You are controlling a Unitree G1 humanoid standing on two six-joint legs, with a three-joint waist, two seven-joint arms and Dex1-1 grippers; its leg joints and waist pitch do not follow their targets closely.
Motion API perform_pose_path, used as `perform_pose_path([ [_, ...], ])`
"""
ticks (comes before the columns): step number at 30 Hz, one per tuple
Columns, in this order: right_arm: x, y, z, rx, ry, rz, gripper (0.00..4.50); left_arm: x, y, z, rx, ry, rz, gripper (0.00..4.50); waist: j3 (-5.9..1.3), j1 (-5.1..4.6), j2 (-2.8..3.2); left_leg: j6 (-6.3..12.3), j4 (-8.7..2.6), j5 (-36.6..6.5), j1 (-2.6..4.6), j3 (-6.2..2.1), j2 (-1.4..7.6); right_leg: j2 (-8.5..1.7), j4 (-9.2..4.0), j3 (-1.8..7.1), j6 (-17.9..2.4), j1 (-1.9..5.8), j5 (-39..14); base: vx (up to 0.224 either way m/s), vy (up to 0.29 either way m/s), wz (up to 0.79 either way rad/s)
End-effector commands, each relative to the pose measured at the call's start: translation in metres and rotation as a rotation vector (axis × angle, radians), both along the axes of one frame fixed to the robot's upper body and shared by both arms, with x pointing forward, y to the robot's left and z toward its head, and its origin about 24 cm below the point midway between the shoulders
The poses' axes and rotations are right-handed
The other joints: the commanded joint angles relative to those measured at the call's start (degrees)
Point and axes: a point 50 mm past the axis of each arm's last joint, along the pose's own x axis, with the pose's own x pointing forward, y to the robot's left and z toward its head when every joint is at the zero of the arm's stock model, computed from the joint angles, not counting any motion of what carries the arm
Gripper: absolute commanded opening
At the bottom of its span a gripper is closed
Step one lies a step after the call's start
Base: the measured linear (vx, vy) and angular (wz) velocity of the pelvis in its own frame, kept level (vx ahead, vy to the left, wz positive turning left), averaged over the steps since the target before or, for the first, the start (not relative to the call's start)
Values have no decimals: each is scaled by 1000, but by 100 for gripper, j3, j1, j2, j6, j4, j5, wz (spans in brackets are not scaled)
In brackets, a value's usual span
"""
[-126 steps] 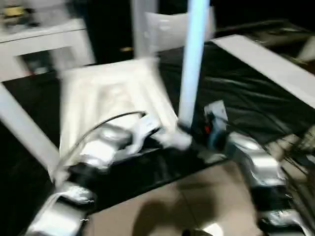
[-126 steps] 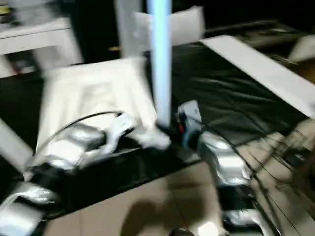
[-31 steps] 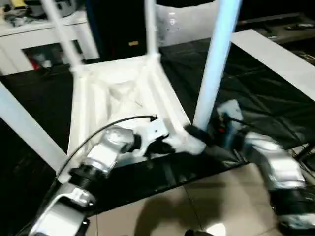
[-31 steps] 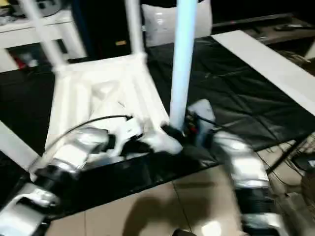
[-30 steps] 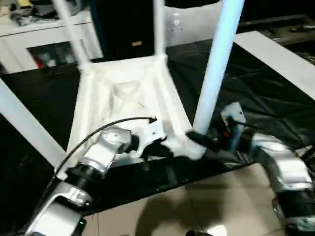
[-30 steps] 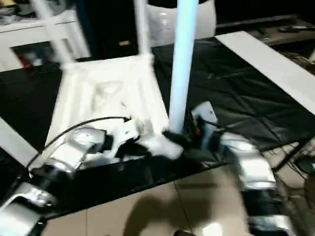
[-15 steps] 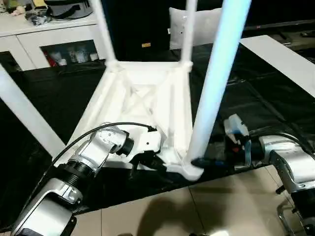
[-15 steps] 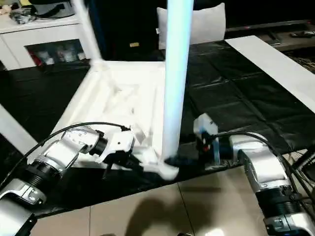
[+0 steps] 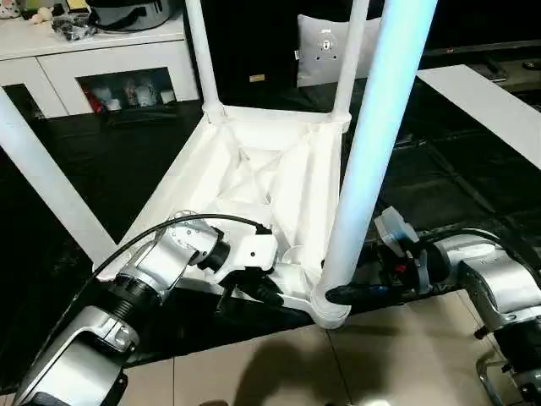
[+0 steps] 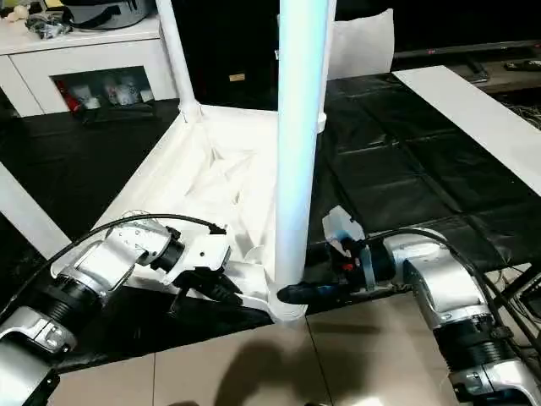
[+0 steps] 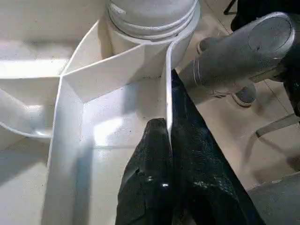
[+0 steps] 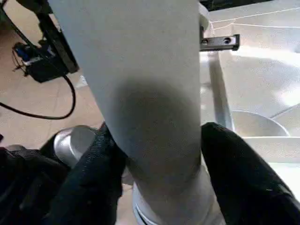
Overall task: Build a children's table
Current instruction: Rotate leg to tighten
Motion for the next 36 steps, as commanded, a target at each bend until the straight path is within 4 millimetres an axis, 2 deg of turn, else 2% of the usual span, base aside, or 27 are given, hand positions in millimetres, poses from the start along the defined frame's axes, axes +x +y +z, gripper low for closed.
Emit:
perform_pose_path([
  [1, 3, 6, 8, 51, 11, -19, 221, -9, -7, -5, 9, 63, -50, 0, -391, -12, -123, 569, -398, -522, -51, -13, 249, -333, -386, 369, -532, 386, -2183, 0, 0, 0],
  [2, 3, 6, 8, 51, 11, -19, 221, -9, -7, -5, 9, 63, -50, 0, -390, -8, -126, 557, -401, -525, -52, -19, 250, -338, -380, 365, -533, 391, -2190, 0, 0, 0],
  [3, 7, 9, 9, 60, -1, -82, 206, -7, -8, -5, -7, 65, -6, 0, -385, -20, -122, 526, -404, -528, -50, -18, 250, -335, -387, 362, -521, 383, -2236, 0, 0, 0],
  [5, 13, 11, 8, 59, -16, -173, 205, -4, -10, -5, -26, 73, 59, 0, -370, -38, -112, 460, -402, -621, -44, -10, 223, -338, -431, 349, -456, 376, -2443, 0, 0, 0],
  [8, 33, 22, 2, -13, -54, -459, 201, 7, -19, -4, -85, 81, 261, 0, -331, -142, -131, 288, -393, -791, -38, -3, 155, -309, -520, 286, -203, 366, -2974, 0, 0, 0],
  [9, 33, 22, 2, -13, -54, -459, 201, 7, -19, -4, -85, 81, 261, 0, -321, -182, -126, 224, -394, -823, -50, -12, 144, -303, -528, 264, -161, 370, -3061, 0, 0, 0],
  [10, 39, 24, 0, -27, -52, -552, 200, 10, -22, -3, -104, 78, 317, 0, -309, -291, -122, 157, -380, -1009, -48, -35, 115, -292, -590, 189, -14, 372, -3320, 0, 0, 0],
  [11, 40, 25, 0, -28, -52, -556, 200, 10, -22, -3, -105, 78, 320, 0, -303, -353, -123, 142, -367, -1108, -53, -37, 102, -281, -619, 159, 60, 369, -3408, 0, 0, 0],
  [12, 48, 29, -2, -33, -41, -685, 198, 14, -28, -3, -131, 75, 391, 0, -298, -520, -97, 140, -330, -1354, -40, -51, 77, -270, -697, 91, 226, 350, -3585, 0, 0, 0],
  [13, 51, 30, -3, -32, -34, -736, 198, 15, -30, -3, -141, 75, 416, 0, -307, -638, -102, 172, -321, -1455, -81, -76, 67, -274, -717, 37, 288, 381, -3597, 0, 0, 0],
  [14, 51, 30, -3, -32, -34, -736, 198, 15, -30, -3, -141, 75, 416, 0, -312, -687, -88, 193, -322, -1471, -83, -82, 70, -270, -731, 32, 315, 385, -3574, 0, 0, 0],
  [15, 59, 38, -6, -15, -16, -887, 198, 22, -38, -1, -179, 57, 536, 0, -329, -764, -51, 208, -331, -1474, -77, -101, 104, -292, -725, 27, 233, 387, -3394, 0, 0, 0],
  [16, 61, 41, -6, -9, -10, -928, 198, 24, -41, 0, -189, 52, 577, 0, -340, -844, -33, 192, -343, -1493, -89, -134, 133, -303, -714, 5, 129, 401, -3202, 0, 0, 0],
  [19, 64, 47, -8, 5, -5, -976, 198, 27, -46, 0, -208, 42, 634, 0, -354, -912, -54, 273, -360, -1469, -108, -141, 140, -332, -666, 54, -26, 400, -2890, 0, 0, 0],
  [21, 64, 58, -6, 59, -52, -992, 266, 29, -57, 1, -218, 9, 688, 0, -363, -905, -53, 328, -349, -1283, -123, -125, 128, -359, -648, 71, -156, 402, -2804, 0, 0, 0],
  [22, 64, 59, -5, 64, -63, -982, 266, 29, -57, 1, -213, 4, 686, 0, -392, -886, -61, 388, -356, -1076, -171, -142, 149, -363, -586, 106, -227, 433, -2514, 0, 0, 0],
  [23, 64, 59, -5, 64, -63, -982, 269, 29, -57, 1, -213, 4, 686, 0, -398, -876, -61, 428, -360, -978, -185, -152, 160, -364, -559, 120, -276, 444, -2362, 0, 0, 0],
  [24, 62, 59, -4, 83, -57, -971, 277, 29, -56, 0, -207, -2, 691, 0, -407, -855, -47, 515, -359, -790, -183, -157, 184, -359, -506, 153, -399, 436, -2066, 0, 0, 0],
  [25, 60, 58, -3, 101, -58, -958, 300, 29, -55, 0, -201, -9, 690, 0, -413, -818, -68, 589, -352, -667, -174, -147, 193, -363, -478, 178, -490, 432, -1893, 0, 0, 0],
  [26, 60, 58, -3, 101, -58, -958, 300, 29, -55, 0, -201, -9, 690, 0, -415, -795, -62, 620, -350, -604, -180, -146, 196, -371, -452, 190, -534, 441, -1820, 0, 0, 0],
  [28, 49, 41, -1, 95, -117, -844, 315, 30, -43, -1, -171, -49, 645, 0, -439, -680, -62, 760, -330, -348, -191, -145, 208, -371, -382, 212, -612, 469, -1429, 0, 0, 0],
  [29, 49, 41, -1, 95, -117, -844, 322, 30, -43, -1, -171, -49, 645, 0, -439, -680, -62, 760, -330, -348, -191, -145, 208, -371, -382, 212, -612, 469, -1429, 0, 0, 0],
  [30, 46, 35, 0, 85, -133, -806, 345, 29, -40, -1, -161, -55, 629, 0, -447, -596, -63, 884, -321, -169, -181, -133, 219, -371, -338, 231, -686, 466, -1187, 0, 0, 0],
  [33, 42, 25, 3, 88, -139, -760, 360, 30, -35, -2, -147, -64, 609, 0, -422, -510, -62, 885, -335, -239, -151, -107, 223, -362, -373, 231, -690, 446, -1403, 0, 0, 0],
  [34, 42, 25, 3, 88, -139, -760, 367, 30, -35, -2, -147, -64, 609, 0, -407, -482, -63, 812, -346, -355, -140, -99, 228, -364, -395, 232, -647, 440, -1620, 0, 0, 0],
  [35, 38, 15, 6, 82, -150, -699, 389, 28, -31, -3, -130, -70, 547, 0, -396, -453, -68, 734, -356, -463, -131, -93, 221, -361, -431, 225, -583, 433, -1834, 0, 0, 0],
  [36, 35, 10, 8, 74, -157, -664, 389, 25, -28, -4, -115, -69, 506, 0, -397, -417, -76, 686, -364, -554, -123, -97, 221, -361, -441, 229, -514, 443, -1947, 0, 0, 0],
])
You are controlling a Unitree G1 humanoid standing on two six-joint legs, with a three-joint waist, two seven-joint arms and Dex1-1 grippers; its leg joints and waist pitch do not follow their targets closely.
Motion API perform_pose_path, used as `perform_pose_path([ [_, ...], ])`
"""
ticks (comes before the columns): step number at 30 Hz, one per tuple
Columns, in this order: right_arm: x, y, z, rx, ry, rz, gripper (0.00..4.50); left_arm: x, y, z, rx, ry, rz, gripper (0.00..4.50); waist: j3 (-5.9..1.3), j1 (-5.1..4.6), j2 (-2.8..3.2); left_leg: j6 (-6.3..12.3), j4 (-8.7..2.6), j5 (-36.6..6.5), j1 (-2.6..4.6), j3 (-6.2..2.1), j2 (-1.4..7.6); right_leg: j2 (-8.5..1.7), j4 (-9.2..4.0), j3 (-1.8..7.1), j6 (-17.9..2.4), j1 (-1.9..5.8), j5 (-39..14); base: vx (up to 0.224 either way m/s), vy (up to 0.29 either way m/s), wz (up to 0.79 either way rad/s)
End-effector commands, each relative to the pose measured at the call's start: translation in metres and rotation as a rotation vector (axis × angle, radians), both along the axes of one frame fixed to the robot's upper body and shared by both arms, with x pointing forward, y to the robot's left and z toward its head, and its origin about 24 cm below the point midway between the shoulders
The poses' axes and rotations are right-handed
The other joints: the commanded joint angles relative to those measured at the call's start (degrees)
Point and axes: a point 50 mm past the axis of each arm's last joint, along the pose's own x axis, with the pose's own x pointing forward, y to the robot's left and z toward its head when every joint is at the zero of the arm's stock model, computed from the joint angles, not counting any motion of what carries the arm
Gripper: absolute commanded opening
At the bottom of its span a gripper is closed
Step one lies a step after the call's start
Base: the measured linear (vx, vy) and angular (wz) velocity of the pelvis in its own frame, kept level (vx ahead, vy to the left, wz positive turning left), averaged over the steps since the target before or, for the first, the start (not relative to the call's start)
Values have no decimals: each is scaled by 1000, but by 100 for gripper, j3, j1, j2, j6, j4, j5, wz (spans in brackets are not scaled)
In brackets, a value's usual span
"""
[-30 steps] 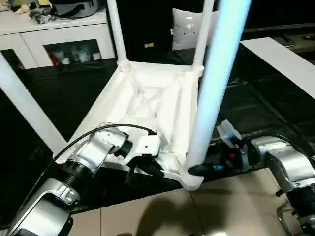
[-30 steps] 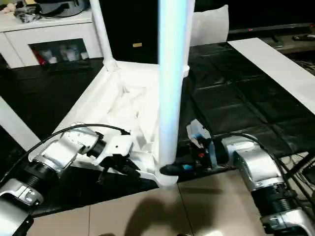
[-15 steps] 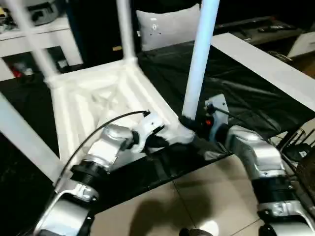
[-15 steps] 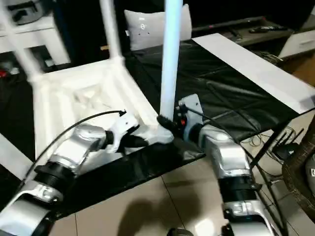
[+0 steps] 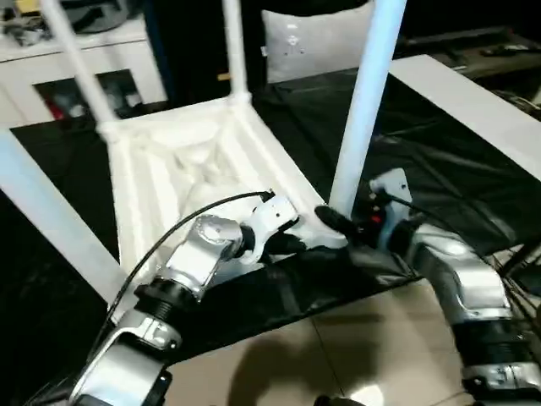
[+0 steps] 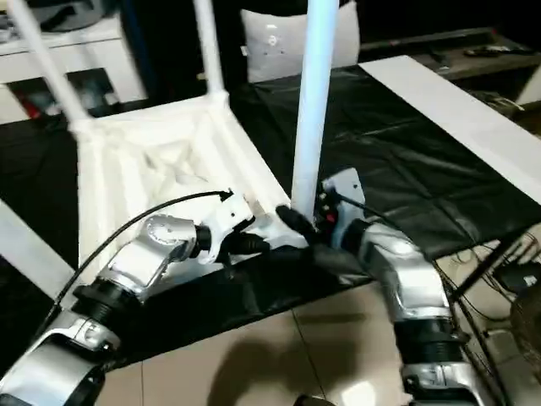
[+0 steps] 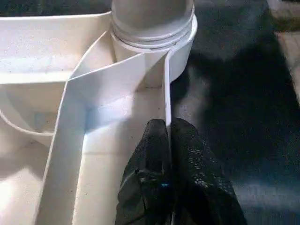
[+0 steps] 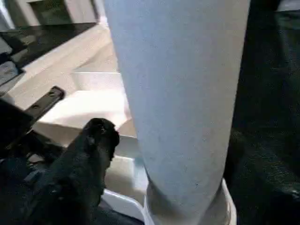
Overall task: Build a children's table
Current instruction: Rotate leg to tighten
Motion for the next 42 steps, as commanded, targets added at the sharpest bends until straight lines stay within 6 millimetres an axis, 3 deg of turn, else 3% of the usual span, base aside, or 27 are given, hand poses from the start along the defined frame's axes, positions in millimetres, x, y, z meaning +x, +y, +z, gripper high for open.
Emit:
perform_pose_path([
  [1, -5, 1, 14, 10, -52, 131, 403, -4, 3, 0, 41, -2, -109, 0, -384, 57, -34, 668, -391, -607, -27, -24, 209, -340, -361, 379, -485, 441, -2018, 0, 0, 0],
  [2, -8, -4, 16, -4, -52, 167, 403, -7, 6, -1, 62, 5, -150, 0, -395, 67, -58, 650, -392, -649, -16, -26, 227, -340, -358, 389, -470, 433, -1977, 0, 0, 0],
  [6, -18, -14, 19, -57, -28, 330, 403, -14, 16, -2, 118, 14, -307, 0, -397, 176, -56, 642, -398, -667, 0, -18, 237, -343, -333, 411, -529, 429, -1880, 0, 0, 0],
  [9, -26, -17, 19, -87, 10, 469, 365, -18, 22, 0, 162, 14, -412, 0, -406, 253, -56, 673, -392, -527, -5, -14, 255, -344, -295, 416, -619, 426, -1702, 0, 0, 0],
  [12, -27, -17, 20, -95, 18, 502, 342, -20, 25, 1, 176, 25, -462, 0, -418, 330, -69, 679, -390, -457, 7, -7, 273, -348, -266, 426, -663, 417, -1646, 0, 0, 0],
  [20, -30, -7, 13, -102, 86, 673, 268, -27, 24, 6, 223, 25, -638, 0, -394, 461, -90, 512, -414, -698, 49, 34, 267, -349, -318, 454, -538, 385, -2170, 0, 0, 0],
  [21, -30, -5, 12, -102, 92, 684, 260, -28, 23, 5, 223, 25, -643, 0, -379, 471, -104, 487, -421, -730, 52, 38, 263, -343, -330, 466, -513, 378, -2246, 0, 0, 0],
  [22, -30, -5, 11, -103, 96, 691, 252, -28, 23, 5, 224, 25, -648, 0, -376, 473, -169, 482, -424, -750, 44, 44, 252, -338, -333, 466, -482, 386, -2319, 0, 0, 0],
  [23, -30, -3, 9, -108, 103, 703, 252, -28, 23, 5, 225, 25, -651, 0, -375, 490, -152, 458, -425, -771, 54, 50, 236, -345, -341, 474, -426, 384, -2485, 0, 0, 0],
  [27, -31, 3, 6, -102, 110, 723, 209, -28, 22, 5, 224, 24, -657, 0, -368, 481, -158, 416, -423, -792, 59, 60, 214, -341, -387, 476, -295, 371, -2726, 0, 0, 0],
  [30, -32, 4, 6, -84, 118, 746, 202, -29, 22, 4, 222, 27, -658, 0, -376, 471, -164, 425, -419, -767, 67, 64, 211, -329, -389, 472, -263, 361, -2730, 0, 0, 0],
  [37, -35, 16, 11, 49, 111, 695, 196, -30, 21, 1, 150, 67, -561, 0, -394, 488, -143, 486, -422, -590, 50, 55, 243, -332, -336, 491, -412, 370, -2391, 0, 0, 0],
  [41, -28, 27, 4, 45, 90, 527, 196, -26, 14, 1, 91, 97, -431, 0, -337, 404, -138, 318, -422, -850, 62, 72, 177, -317, -438, 448, -206, 351, -2983, 0, 0, 0],
  [42, -19, 31, 0, 27, 92, 406, 196, -24, 11, 0, 69, 108, -377, 0, -309, 335, -144, 217, -399, -1079, 86, 72, 116, -298, -528, 365, 20, 330, -3472, 0, 0, 0],
])
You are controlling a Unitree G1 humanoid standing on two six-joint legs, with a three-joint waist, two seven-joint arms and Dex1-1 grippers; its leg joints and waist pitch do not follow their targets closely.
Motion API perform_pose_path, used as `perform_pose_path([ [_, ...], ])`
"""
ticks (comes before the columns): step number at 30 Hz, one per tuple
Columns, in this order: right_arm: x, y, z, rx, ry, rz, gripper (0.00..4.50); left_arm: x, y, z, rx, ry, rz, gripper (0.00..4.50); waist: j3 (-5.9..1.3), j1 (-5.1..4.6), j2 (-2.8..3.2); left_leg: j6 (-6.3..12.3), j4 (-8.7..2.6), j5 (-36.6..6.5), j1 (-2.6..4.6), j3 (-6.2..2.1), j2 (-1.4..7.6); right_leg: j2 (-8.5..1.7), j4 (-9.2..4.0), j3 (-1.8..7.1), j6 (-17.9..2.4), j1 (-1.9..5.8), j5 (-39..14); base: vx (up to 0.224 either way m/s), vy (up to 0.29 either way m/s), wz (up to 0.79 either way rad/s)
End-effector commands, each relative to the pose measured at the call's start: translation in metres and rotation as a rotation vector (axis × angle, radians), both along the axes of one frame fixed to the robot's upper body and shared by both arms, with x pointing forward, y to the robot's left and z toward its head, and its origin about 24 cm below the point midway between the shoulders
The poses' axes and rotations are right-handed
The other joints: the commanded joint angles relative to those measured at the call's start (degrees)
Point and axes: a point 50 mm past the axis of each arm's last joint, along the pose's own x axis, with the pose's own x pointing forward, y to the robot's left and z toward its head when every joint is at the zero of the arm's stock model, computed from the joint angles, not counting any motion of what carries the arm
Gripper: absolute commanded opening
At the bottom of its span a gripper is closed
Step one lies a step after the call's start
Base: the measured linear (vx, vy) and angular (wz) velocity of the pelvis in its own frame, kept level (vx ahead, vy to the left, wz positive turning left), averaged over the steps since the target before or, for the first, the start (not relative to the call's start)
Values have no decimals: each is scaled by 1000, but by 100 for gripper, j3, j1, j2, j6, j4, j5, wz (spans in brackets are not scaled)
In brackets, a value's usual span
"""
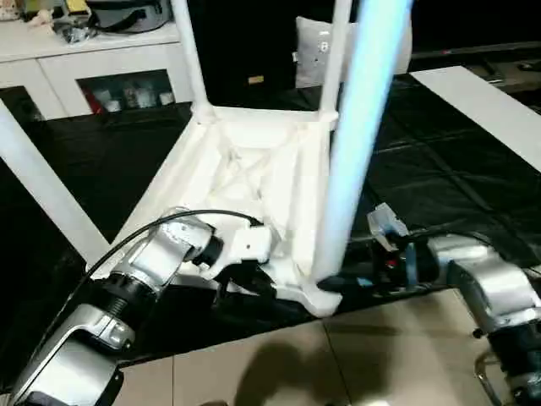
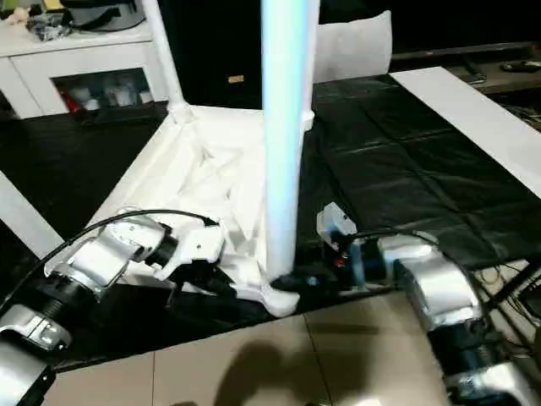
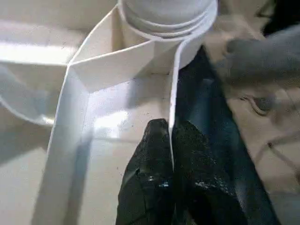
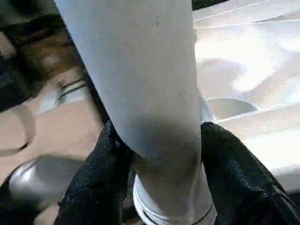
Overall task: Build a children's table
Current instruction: Rotate leg to tighten
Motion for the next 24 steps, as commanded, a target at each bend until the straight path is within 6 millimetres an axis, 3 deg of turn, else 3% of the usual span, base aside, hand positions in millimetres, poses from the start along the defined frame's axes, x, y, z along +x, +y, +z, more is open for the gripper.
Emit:
perform_pose_path([
  [1, 16, 21, 1, 12, -18, -160, 196, -7, -32, -5, -87, 31, 18, 0, -288, -65, -127, 229, -391, -1156, -18, -22, 115, -301, -626, 193, 79, 311, -3602, 0, 0, 0],
  [2, 21, 24, -1, -2, -14, -234, 196, -6, -35, -5, -97, 34, 49, 0, -259, -183, -134, 165, -350, -1398, -15, -37, 71, -268, -716, 81, 292, 293, -3895, 0, 0, 0],
  [3, 26, 27, -3, -9, -3, -306, 196, -5, -38, -6, -109, 38, 81, 0, -233, -345, -93, 111, -307, -1701, -2, -66, 67, -249, -805, -55, 482, 281, -4127, 0, 0, 0],
  [4, 31, 30, -4, -10, 11, -367, 196, -4, -42, -7, -120, 38, 107, 0, -238, -430, -61, 90, -295, -1862, -2, -101, 83, -243, -841, -134, 570, 314, -4156, 0, 0, 0],
  [5, 31, 30, -4, -11, 11, -374, 196, -4, -42, -7, -121, 38, 111, 0, -238, -590, 40, 106, -375, -2350, 12, -200, 226, -259, -828, -201, 575, 419, -3898, 0, 0, 0],
  [6, 38, 35, -7, -26, 23, -476, 196, -3, -48, -6, -137, 42, 159, 0, -226, -712, 85, 131, -657, -2977, -224, -422, 557, -295, -323, -52, 449, 695, -3066, 0, 0, 0],
  [7, 42, 39, -9, -45, 22, -536, 196, -1, -52, -6, -144, 41, 200, 0, -215, -667, 149, 110, -845, -3365, -238, -526, 745, -305, 82, 184, 265, 750, -2418, 0, 0, 0],
  [8, 45, 41, -10, -54, 20, -582, 196, 2, -55, -5, -153, 31, 240, 0, -175, -756, 24, -28, -925, -3839, -68, -490, 708, -317, 127, 426, -55, 561, -1706, 0, 0, 0],
  [9, 51, 46, -12, -55, 21, -668, 196, 8, -59, -3, -166, 13, 314, 0, -111, -827, -199, -129, -363, -3379, 260, -173, 34, -263, -761, 102, 329, 113, -4218, 0, 0, 0],
  [10, 54, 49, -13, -44, 29, -723, 196, 11, -61, -3, -172, 1, 357, 0, -109, -903, -245, -79, 142, -2648, 526, 11, -277, -298, -1074, -189, 565, -189, -5296, 0, 0, 0],
  [11, 57, 51, -13, -32, 31, -758, 196, 12, -63, -3, -174, -5, 380, 0, -137, -1108, -211, 161, 387, -2136, 347, 81, -301, -277, -1344, -654, 1180, -5, -5921, 10, -5, -32],
  [12, 60, 54, -10, -12, 20, -786, 231, 12, -65, -3, -174, -7, 386, 0, -160, -1254, 92, 129, -85, -2560, -346, -310, 251, -404, -556, -731, 1438, 908, -4458, 10, -5, -32],
  [13, 60, 54, -10, -7, 20, -783, 231, 12, -65, -3, -173, -7, 386, 0, -151, -982, 140, 56, -744, -3706, -488, -681, 652, -389, 608, 264, 281, 918, -1605, 139, 86, -42],
  [14, 60, 59, -5, 32, 1, -747, 231, 12, -65, -3, -172, -8, 383, 0, -151, -982, 140, 56, -744, -3706, -488, -681, 652, -389, 608, 264, 281, 918, -1605, 139, 23, -14],
  [15, 58, 60, -3, 51, -7, -712, 269, 11, -64, -3, -169, -10, 377, 0, -201, -981, -226, -209, -334, -3317, -63, -509, 23, -460, -122, 320, 334, 498, -3470, 139, 23, -14],
  [16, 57, 61, -1, 60, -11, -694, 272, 11, -63, -3, -165, -12, 376, 0, -125, -781, -197, -181, -3, -2491, 148, -265, -232, -492, -595, 218, 511, 143, -4947, 16, -60, 14],
  [17, 55, 60, 0, 70, -13, -675, 276, 11, -61, -3, -160, -16, 377, 0, -206, -797, -376, 114, 180, -1363, -7, -168, -285, -649, -589, 312, 640, 273, -5587, 74, -27, -3],
  [18, 54, 59, 1, 83, -22, -658, 286, 12, -59, -4, -155, -20, 384, 0, -303, -584, -300, 213, -77, -545, -312, -254, -159, -566, -424, 379, 640, 512, -4627, 74, -27, -3],
  [19, 51, 54, 2, 90, -35, -628, 286, 13, -54, -4, -148, -31, 387, 0, -368, -473, -268, 388, -199, 9, -265, -283, -52, -391, -255, 431, 226, 426, -3047, 101, -21, -9],
  [20, 51, 54, 2, 90, -35, -628, 310, 13, -54, -4, -148, -31, 387, 0, -368, -473, -268, 388, -199, 9, -265, -283, -52, -391, -255, 431, 226, 426, -3047, 0, 0, 0],
  [21, 48, 48, 1, 81, -50, -608, 310, 14, -51, -4, -143, -39, 382, 0, -372, -445, -170, 572, -245, 383, -258, -290, 66, -287, -70, 424, -559, 414, -1496, 0, 0, 0],
  [22, 47, 43, 1, 71, -61, -598, 316, 14, -48, -4, -138, -44, 374, 0, -378, -394, -123, 702, -236, 498, -221, -285, 112, -294, -45, 429, -854, 413, -963, 0, 0, 0],
  [24, 45, 30, 0, 60, -86, -574, 336, 14, -42, -4, -125, -56, 340, 0, -369, -336, -126, 814, -253, 490, -230, -280, 134, -301, -25, 438, -1045, 451, -692, 0, 0, 0],
])
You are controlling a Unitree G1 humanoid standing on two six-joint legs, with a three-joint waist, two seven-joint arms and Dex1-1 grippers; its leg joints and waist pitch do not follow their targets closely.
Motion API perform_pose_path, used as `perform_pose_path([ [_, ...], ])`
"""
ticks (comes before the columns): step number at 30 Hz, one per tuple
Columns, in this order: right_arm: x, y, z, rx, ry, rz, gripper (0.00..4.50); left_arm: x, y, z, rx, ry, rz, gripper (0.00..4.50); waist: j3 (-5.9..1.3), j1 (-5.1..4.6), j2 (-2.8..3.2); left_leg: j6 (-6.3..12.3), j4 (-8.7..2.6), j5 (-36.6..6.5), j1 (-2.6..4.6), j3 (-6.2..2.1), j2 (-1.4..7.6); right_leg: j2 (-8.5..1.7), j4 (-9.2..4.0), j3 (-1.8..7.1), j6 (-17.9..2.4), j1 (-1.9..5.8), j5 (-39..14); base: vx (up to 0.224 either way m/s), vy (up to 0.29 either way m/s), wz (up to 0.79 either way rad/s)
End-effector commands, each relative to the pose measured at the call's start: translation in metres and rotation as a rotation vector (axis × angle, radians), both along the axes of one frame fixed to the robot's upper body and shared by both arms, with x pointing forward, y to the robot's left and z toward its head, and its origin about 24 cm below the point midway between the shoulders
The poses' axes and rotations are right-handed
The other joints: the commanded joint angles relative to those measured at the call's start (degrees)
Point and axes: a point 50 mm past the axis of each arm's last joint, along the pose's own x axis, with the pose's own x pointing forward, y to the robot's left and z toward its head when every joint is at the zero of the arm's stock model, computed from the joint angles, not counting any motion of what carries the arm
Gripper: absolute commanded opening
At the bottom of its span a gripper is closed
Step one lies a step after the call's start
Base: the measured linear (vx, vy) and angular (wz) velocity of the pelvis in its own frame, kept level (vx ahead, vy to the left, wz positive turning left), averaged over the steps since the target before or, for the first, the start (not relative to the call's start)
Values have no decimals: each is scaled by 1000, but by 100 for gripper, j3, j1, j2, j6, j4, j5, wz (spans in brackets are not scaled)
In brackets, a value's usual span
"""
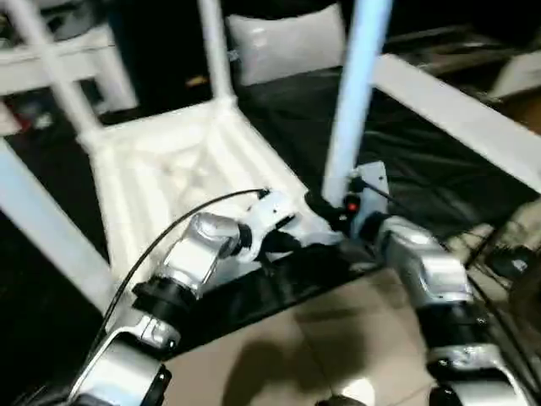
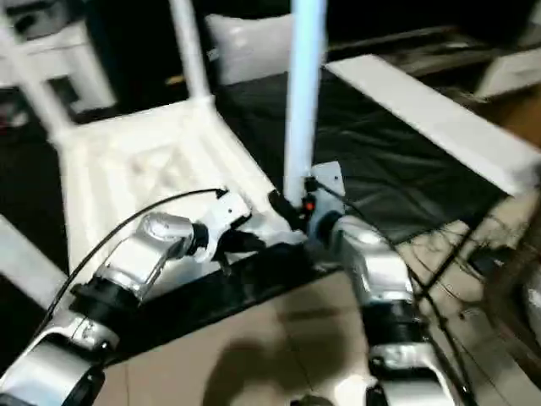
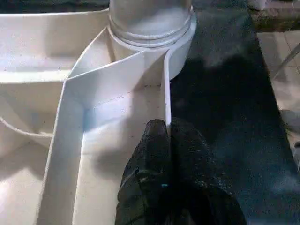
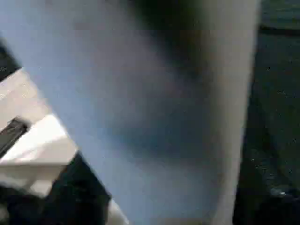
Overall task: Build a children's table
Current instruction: Rotate leg to tighten
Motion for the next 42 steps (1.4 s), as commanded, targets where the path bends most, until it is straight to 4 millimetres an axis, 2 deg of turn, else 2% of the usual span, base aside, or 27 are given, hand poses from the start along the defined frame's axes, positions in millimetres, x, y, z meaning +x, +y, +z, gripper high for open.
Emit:
perform_pose_path([
  [1, -4, 8, 3, 19, -22, 81, 348, -4, -3, -4, 10, 13, -57, 0, -428, 58, -60, 884, -364, 520, -138, 48, 203, -289, -415, 391, -1085, 470, -347, 0, 0, 0],
  [2, -6, 0, 5, 8, -38, 106, 356, -5, 0, -4, 21, 9, -81, 0, -415, 92, -35, 862, -383, 340, -123, 56, 206, -298, -440, 389, -1105, 475, -510, 0, 0, 0],
  [4, -10, -13, 9, -20, -67, 170, 370, -7, 6, -3, 36, -6, -146, 0, -398, 138, -38, 827, -398, 70, -109, 75, 211, -302, -498, 394, -1048, 488, -816, 0, 0, 0],
  [5, -13, -19, 11, -37, -79, 205, 381, -8, 8, -3, 43, -8, -181, 0, -401, 187, -32, 792, -412, 13, -100, 77, 231, -309, -502, 407, -1001, 489, -907, 0, 0, 0],
  [7, -15, -24, 13, -62, -87, 234, 397, -10, 10, -3, 53, -10, -221, 0, -397, 211, -43, 741, -429, 12, -102, 80, 244, -309, -498, 413, -993, 485, -923, 0, 0, 0],
  [8, -16, -30, 14, -99, -95, 258, 401, -12, 13, -3, 69, -10, -265, 0, -388, 221, -15, 696, -436, -58, -109, 77, 241, -305, -514, 407, -974, 483, -1008, 0, 0, 0],
  [10, -20, -41, 15, -191, -120, 350, 401, -14, 18, -5, 114, -13, -340, 0, -383, 236, -22, 644, -445, -190, -93, 91, 241, -303, -536, 410, -960, 473, -1130, 0, 0, 0],
  [12, -26, -47, 17, -199, -102, 464, 401, -17, 21, -5, 143, -3, -409, 0, -383, 291, -43, 686, -449, -334, -66, 122, 246, -299, -546, 438, -962, 463, -1200, 0, 0, 0],
  [13, -29, -49, 18, -192, -95, 520, 376, -18, 23, -6, 161, 3, -444, 0, -377, 314, -43, 724, -457, -367, -59, 122, 254, -303, -542, 439, -1014, 456, -1201, 0, 0, 0],
  [15, -32, -52, 21, -173, -73, 592, 369, -20, 26, -6, 187, 13, -505, 0, -388, 339, -72, 761, -455, -301, -64, 123, 269, -307, -518, 453, -1065, 460, -1085, 0, 0, 0],
  [17, -34, -52, 23, -163, -57, 628, 364, -21, 28, -5, 201, 24, -543, 0, -390, 354, -61, 793, -453, -238, -66, 122, 273, -303, -501, 456, -1095, 459, -1019, 0, 0, 0],
  [18, -34, -52, 23, -160, -51, 652, 350, -22, 30, -5, 209, 31, -565, 0, -389, 369, -88, 799, -457, -198, -63, 128, 284, -312, -498, 459, -1119, 453, -1024, 0, 0, 0],
  [20, -36, -52, 23, -156, -41, 683, 329, -23, 30, -4, 213, 38, -589, 0, -396, 403, -76, 783, -451, -142, -55, 135, 281, -317, -492, 462, -1128, 454, -1045, 0, 0, 0],
  [22, -39, -49, 22, -150, -18, 762, 323, -26, 30, -1, 217, 52, -653, 0, -396, 442, -115, 802, -446, -86, -48, 153, 280, -313, -490, 468, -1129, 442, -1037, 0, 0, 0],
  [23, -40, -49, 22, -146, -11, 782, 323, -27, 30, -1, 218, 55, -667, 0, -398, 472, -99, 795, -453, -59, -40, 151, 283, -317, -488, 467, -1126, 442, -1075, 0, 0, 0],
  [24, -41, -47, 21, -140, -4, 808, 303, -28, 30, 0, 219, 59, -686, 0, -400, 480, -105, 785, -448, -18, -41, 156, 288, -319, -481, 474, -1126, 436, -1050, 0, 0, 0],
  [27, -43, -45, 20, -121, 15, 848, 287, -30, 28, 0, 224, 65, -717, 0, -400, 507, -103, 773, -453, -31, -40, 153, 298, -321, -479, 474, -1134, 433, -1061, 0, 0, 0],
  [29, -44, -43, 19, -109, 28, 873, 275, -31, 27, -1, 225, 68, -732, 0, -400, 515, -106, 767, -456, -43, -41, 154, 298, -322, -480, 475, -1127, 436, -1078, 0, 0, 0],
  [30, -45, -42, 19, -106, 34, 884, 248, -32, 27, -1, 223, 68, -737, 0, -397, 524, -106, 738, -460, -77, -36, 158, 301, -324, -490, 478, -1110, 429, -1144, 0, 0, 0],
  [33, -47, -39, 16, -100, 41, 902, 239, -32, 25, -2, 215, 65, -737, 0, -394, 545, -111, 686, -465, -86, -38, 164, 289, -319, -504, 477, -1044, 435, -1254, 0, 0, 0],
  [34, -47, -38, 15, -96, 43, 905, 215, -32, 24, -2, 212, 65, -735, 0, -395, 547, -110, 677, -465, -79, -37, 166, 289, -319, -507, 478, -1031, 433, -1265, 0, 0, 0],
  [42, -52, -32, 11, -28, 70, 938, 190, -32, 27, -3, 195, 95, -707, 0, -401, 556, -123, 665, -462, 12, -44, 168, 287, -310, -494, 474, -1010, 431, -1213, 0, 0, 0],
])
